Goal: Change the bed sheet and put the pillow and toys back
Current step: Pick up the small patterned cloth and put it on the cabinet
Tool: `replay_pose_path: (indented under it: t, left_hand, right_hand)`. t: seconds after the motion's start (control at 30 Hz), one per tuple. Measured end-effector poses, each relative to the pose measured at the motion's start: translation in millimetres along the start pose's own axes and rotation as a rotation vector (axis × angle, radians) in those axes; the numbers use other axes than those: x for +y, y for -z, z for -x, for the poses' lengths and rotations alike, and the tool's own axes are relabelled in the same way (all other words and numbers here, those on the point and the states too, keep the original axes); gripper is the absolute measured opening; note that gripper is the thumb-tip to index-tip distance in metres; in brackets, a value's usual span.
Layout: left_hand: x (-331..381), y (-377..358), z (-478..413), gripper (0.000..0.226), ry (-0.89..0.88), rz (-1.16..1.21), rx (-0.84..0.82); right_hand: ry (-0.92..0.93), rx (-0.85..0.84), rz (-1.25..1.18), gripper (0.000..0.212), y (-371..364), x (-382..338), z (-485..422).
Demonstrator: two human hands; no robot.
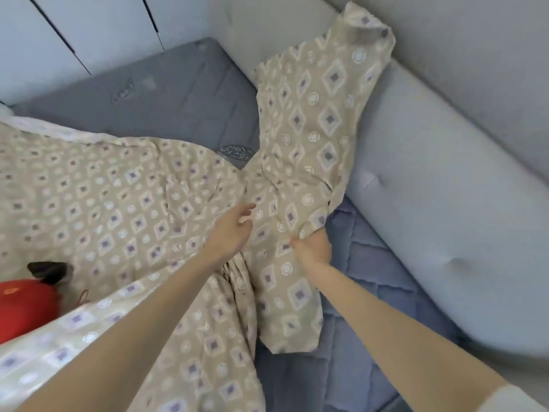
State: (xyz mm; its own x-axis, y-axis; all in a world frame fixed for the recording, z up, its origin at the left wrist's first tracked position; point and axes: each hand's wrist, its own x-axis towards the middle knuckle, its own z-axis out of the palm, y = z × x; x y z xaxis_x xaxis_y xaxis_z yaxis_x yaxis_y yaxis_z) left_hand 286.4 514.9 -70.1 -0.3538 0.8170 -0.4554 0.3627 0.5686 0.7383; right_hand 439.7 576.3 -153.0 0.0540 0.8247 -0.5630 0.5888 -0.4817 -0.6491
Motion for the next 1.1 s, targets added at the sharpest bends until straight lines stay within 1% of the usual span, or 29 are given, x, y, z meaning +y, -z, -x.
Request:
replay_pose_path:
  t: [0.1,0.2,0.3,0.37,0.43,0.5,0.57,0.63,0.73,0.8,0.83,0.9,0.97,1.0,1.1]
  left_hand:
    - [20,16,20,0.049,-0.107,-0.093,0.016]
    - [34,28,35,0.055,-0.189,-0.187,0.04]
    - [48,41,62,0.061,-0.284,-0.226,0.056]
    - [58,45,85,0.068,-0.37,-0.281,0.053]
    - [63,46,104,0.076,-0.431,-0.36,0.051]
    - [70,44,130,0.083,-0.539,-0.461,0.037]
    - [78,36,160,0.091,-0.667,-0.567,-0.001]
    - [85,26,182,0.096,-0.698,-0.653,-0.001]
    - [94,-1,213,0.106,-0.705,-0.777,0.094]
    - [103,-20,235,0.109,-0.753,-0.805,0.121]
    - [109,-39,262,0.112,-0.813,-0.832,0.097]
    - [114,-51,273,0.116,-0.852,-0.84,0.149]
    - [117,-53,276,0.107,-0.878,-0.839,0.224]
    - [118,-59,285,0.103,-0.919,-0.872,0.223]
    - [124,-75,305,0.103,-0.982,-0.961,0.179]
  right_hand:
    - [0.163,0.044,0.084,0.047,17,-23,30]
    - [0.263,0.052,0.108,0.043,44,-43,51]
    - [0.363,0.117,0.139,0.041,86,-54,82]
    - [0.401,0.154,0.145,0.04,114,-56,109]
    - [0.43,0.158,0.176,0.036,135,-54,133]
    - [0.456,0.152,0.185,0.037,158,-49,164]
    - [0.448,0.152,0.188,0.038,186,-40,203]
    - [0.427,0.136,0.18,0.04,210,-32,231]
    - [0.406,0.147,0.183,0.028,243,-12,280]
    - [0.386,0.146,0.146,0.032,264,7,306]
    - [0.355,0.176,0.113,0.032,282,32,337]
    - [0.343,0.135,0.088,0.032,296,46,357]
    - [0.322,0.056,0.076,0.038,307,54,370]
    - [0.296,0.041,0.053,0.042,319,68,386]
    - [0.25,0.009,0.024,0.049,353,104,423]
